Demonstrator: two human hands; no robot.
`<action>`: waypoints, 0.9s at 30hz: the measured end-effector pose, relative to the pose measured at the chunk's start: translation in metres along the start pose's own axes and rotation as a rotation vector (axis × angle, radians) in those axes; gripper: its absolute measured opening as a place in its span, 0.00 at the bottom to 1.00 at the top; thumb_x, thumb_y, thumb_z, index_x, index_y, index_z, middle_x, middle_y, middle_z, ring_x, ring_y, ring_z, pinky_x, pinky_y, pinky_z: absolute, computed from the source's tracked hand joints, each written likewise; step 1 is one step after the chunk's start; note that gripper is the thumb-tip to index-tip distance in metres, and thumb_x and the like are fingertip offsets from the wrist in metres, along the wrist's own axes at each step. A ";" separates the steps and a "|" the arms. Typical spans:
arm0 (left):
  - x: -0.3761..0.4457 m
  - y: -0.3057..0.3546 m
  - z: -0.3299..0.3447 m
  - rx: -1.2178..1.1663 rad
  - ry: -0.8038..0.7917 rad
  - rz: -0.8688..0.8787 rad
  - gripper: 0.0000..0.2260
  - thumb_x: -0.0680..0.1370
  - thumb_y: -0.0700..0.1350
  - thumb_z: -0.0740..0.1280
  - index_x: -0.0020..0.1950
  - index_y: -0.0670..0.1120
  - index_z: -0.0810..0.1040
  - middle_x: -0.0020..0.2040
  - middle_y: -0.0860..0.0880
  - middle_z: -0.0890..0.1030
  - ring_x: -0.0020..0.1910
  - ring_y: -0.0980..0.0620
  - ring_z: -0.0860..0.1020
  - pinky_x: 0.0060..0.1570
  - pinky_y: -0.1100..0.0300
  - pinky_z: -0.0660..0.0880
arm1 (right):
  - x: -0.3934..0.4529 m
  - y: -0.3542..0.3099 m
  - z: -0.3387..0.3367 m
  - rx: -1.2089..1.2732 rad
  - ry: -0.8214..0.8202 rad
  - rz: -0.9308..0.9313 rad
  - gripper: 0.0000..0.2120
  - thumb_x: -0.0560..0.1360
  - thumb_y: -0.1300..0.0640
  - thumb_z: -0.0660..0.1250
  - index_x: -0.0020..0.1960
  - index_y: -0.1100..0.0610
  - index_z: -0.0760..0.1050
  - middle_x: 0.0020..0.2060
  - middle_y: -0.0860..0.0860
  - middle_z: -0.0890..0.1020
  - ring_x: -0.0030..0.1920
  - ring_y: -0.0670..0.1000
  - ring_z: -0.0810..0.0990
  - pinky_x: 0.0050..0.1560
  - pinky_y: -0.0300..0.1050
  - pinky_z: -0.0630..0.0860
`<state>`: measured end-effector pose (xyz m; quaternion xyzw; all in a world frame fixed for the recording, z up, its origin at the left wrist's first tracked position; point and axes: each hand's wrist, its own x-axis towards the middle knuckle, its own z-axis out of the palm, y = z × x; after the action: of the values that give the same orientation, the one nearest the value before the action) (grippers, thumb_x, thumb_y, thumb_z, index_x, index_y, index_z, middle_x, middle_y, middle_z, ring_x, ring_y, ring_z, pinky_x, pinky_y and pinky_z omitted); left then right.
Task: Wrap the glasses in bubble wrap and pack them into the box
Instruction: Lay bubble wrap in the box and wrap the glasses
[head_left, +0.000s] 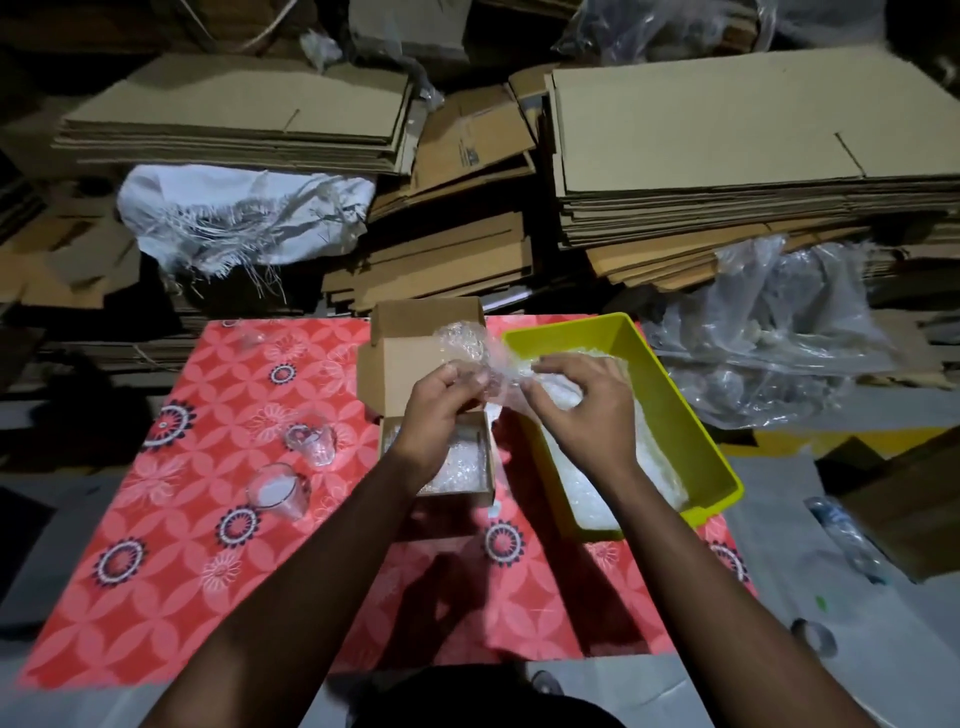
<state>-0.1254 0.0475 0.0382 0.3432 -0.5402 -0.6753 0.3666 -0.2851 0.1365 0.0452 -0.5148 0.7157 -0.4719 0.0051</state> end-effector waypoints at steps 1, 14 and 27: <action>-0.002 0.006 -0.006 -0.055 0.001 -0.008 0.08 0.81 0.35 0.62 0.45 0.43 0.78 0.38 0.51 0.83 0.40 0.55 0.81 0.49 0.57 0.76 | 0.000 -0.004 0.000 0.094 -0.002 0.098 0.11 0.74 0.44 0.71 0.53 0.48 0.83 0.52 0.41 0.84 0.54 0.47 0.78 0.56 0.45 0.74; -0.024 0.057 -0.114 -0.027 0.086 0.045 0.11 0.75 0.48 0.69 0.56 0.46 0.82 0.54 0.47 0.84 0.52 0.53 0.80 0.63 0.50 0.72 | -0.001 -0.070 0.038 0.950 -0.596 0.744 0.07 0.77 0.61 0.67 0.52 0.62 0.81 0.42 0.54 0.86 0.39 0.49 0.85 0.39 0.40 0.80; -0.042 0.061 -0.171 0.245 0.012 0.005 0.26 0.73 0.38 0.76 0.70 0.43 0.72 0.56 0.38 0.82 0.45 0.51 0.83 0.40 0.60 0.78 | 0.005 -0.075 0.052 0.849 -0.503 0.458 0.11 0.76 0.59 0.72 0.56 0.62 0.81 0.47 0.60 0.85 0.47 0.56 0.81 0.47 0.45 0.78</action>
<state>0.0500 -0.0069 0.0697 0.3879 -0.6173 -0.6012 0.3270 -0.2063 0.0961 0.0696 -0.3953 0.5328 -0.5686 0.4864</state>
